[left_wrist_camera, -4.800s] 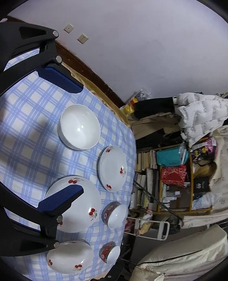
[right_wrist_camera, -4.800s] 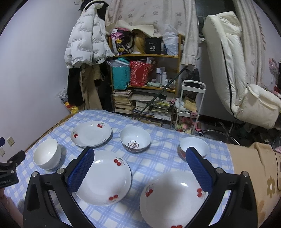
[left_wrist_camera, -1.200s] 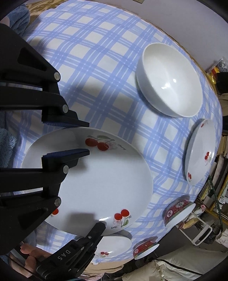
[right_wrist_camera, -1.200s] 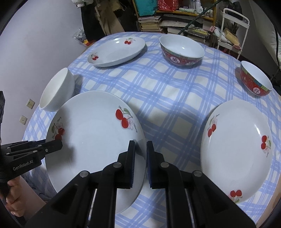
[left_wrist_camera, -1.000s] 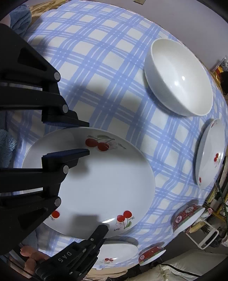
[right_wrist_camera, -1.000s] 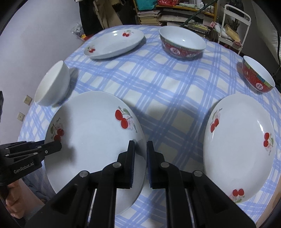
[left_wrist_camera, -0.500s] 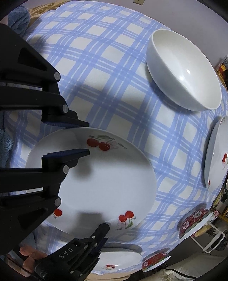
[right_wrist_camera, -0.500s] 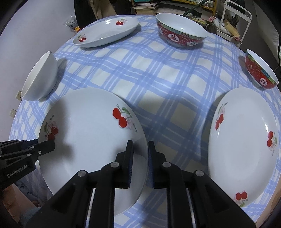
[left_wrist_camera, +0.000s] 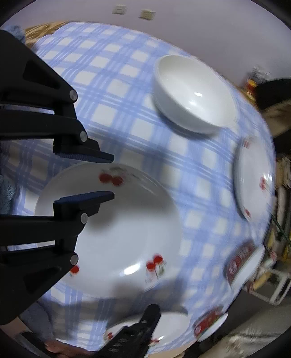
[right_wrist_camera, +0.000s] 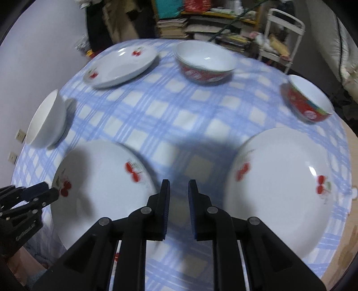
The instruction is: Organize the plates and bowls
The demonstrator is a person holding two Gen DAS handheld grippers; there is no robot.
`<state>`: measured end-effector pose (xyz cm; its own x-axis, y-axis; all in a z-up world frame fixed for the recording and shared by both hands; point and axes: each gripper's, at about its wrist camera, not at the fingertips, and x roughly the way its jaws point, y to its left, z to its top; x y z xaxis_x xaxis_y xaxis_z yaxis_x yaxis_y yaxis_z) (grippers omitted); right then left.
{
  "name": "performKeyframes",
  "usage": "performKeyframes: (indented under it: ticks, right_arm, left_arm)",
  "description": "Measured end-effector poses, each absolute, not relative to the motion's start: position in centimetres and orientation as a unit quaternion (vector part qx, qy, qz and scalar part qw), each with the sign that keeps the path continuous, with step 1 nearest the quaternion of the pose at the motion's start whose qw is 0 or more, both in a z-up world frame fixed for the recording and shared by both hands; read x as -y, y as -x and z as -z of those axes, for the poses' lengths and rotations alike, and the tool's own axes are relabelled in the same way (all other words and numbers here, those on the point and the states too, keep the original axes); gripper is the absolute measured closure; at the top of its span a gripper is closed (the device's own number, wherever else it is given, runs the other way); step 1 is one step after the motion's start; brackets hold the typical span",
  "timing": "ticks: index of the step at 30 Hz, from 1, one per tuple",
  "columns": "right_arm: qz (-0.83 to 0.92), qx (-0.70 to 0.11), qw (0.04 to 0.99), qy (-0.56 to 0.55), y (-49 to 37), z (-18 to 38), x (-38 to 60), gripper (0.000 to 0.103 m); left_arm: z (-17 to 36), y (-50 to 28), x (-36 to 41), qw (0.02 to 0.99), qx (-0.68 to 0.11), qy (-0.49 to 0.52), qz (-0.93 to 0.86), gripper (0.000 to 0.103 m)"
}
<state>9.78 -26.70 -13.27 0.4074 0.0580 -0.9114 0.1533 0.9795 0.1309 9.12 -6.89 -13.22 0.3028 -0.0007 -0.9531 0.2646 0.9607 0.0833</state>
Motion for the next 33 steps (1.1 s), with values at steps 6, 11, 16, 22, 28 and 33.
performKeyframes:
  ticks: [6, 11, 16, 22, 28, 33]
  right_arm:
    - [0.082, -0.515, 0.847, -0.102, -8.8, 10.2, 30.8, 0.069]
    - [0.118, -0.493, 0.853, -0.127, -7.9, 8.0, 34.6, 0.049]
    - [0.155, -0.475, 0.854, -0.145, -6.9, 6.8, 38.2, 0.026]
    - [0.175, -0.464, 0.854, -0.156, -5.7, 6.2, 42.0, 0.013]
    - [0.177, -0.476, 0.84, -0.192, -4.4, 7.7, 45.7, 0.009]
    - [0.185, -0.501, 0.819, -0.211, -3.2, 10.1, 47.7, 0.009]
  left_arm:
    - [9.7, -8.3, 11.1, 0.829, -0.523, -0.154, 0.12, 0.048]
    - [8.2, -8.9, 14.2, 0.832, -0.506, -0.169, 0.151, 0.034]
    - [7.0, -9.1, 17.4, 0.841, -0.479, -0.187, 0.166, 0.02]
    - [7.1, -9.8, 20.5, 0.843, -0.469, -0.192, 0.18, 0.016]
    - [8.8, -10.4, 23.4, 0.833, -0.478, -0.208, 0.188, 0.016]
    - [10.8, -10.5, 26.0, 0.814, -0.497, -0.222, 0.204, 0.016]
